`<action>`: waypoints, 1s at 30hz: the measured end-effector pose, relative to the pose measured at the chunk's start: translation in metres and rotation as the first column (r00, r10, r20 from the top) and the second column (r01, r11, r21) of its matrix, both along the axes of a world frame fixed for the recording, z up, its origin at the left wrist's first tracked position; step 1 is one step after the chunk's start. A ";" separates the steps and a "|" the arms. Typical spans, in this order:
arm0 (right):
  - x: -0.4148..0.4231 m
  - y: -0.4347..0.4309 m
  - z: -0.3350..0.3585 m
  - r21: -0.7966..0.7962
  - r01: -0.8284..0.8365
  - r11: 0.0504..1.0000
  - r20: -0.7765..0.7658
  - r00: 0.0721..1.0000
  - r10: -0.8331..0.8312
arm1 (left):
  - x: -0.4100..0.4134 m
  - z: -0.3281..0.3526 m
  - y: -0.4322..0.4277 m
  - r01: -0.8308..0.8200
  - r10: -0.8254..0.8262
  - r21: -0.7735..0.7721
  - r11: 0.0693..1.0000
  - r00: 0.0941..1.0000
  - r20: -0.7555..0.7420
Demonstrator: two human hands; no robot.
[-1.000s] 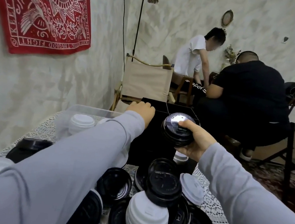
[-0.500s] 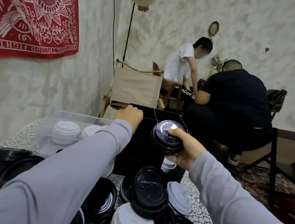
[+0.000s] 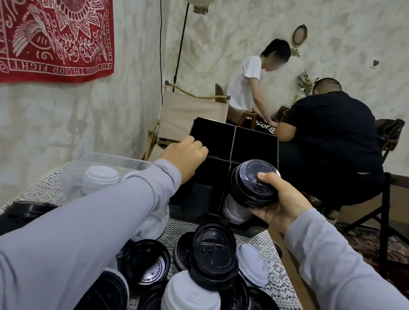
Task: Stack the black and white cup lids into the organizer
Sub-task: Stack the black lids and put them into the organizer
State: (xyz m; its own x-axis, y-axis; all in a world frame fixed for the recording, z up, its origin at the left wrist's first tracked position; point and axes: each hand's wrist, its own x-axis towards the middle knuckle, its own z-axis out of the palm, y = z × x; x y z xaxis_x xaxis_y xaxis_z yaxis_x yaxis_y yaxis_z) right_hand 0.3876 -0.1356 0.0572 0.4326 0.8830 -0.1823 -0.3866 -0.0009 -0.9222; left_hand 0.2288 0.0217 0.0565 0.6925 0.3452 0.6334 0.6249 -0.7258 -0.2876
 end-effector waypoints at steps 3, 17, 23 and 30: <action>-0.001 -0.007 0.004 0.014 -0.009 1.000 -0.001 1.000 0.009 | -0.011 0.001 -0.009 0.035 -0.034 0.070 0.997 0.999 -0.021; -0.014 -0.029 0.027 0.128 -0.104 0.986 -0.042 0.993 0.110 | -0.043 -0.014 -0.026 0.183 -0.175 0.231 0.955 0.983 -0.057; -0.029 -0.013 0.037 0.187 -0.083 0.979 -0.032 0.995 0.091 | -0.051 -0.017 -0.034 0.213 -0.212 0.301 0.930 0.977 -0.036; -0.063 0.005 0.039 0.204 -0.032 0.978 0.228 0.974 -0.016 | -0.053 -0.023 -0.035 0.247 -0.269 0.344 0.906 0.963 0.016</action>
State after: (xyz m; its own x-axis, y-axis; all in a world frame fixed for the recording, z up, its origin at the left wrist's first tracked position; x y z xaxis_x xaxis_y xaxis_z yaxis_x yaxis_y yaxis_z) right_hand 0.3251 -0.1302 0.0962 0.4343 0.8945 0.1057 -0.1675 0.1955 -0.9663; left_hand 0.1762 -0.0128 0.0336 0.6849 -0.0805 0.7242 0.4531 -0.7313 -0.5098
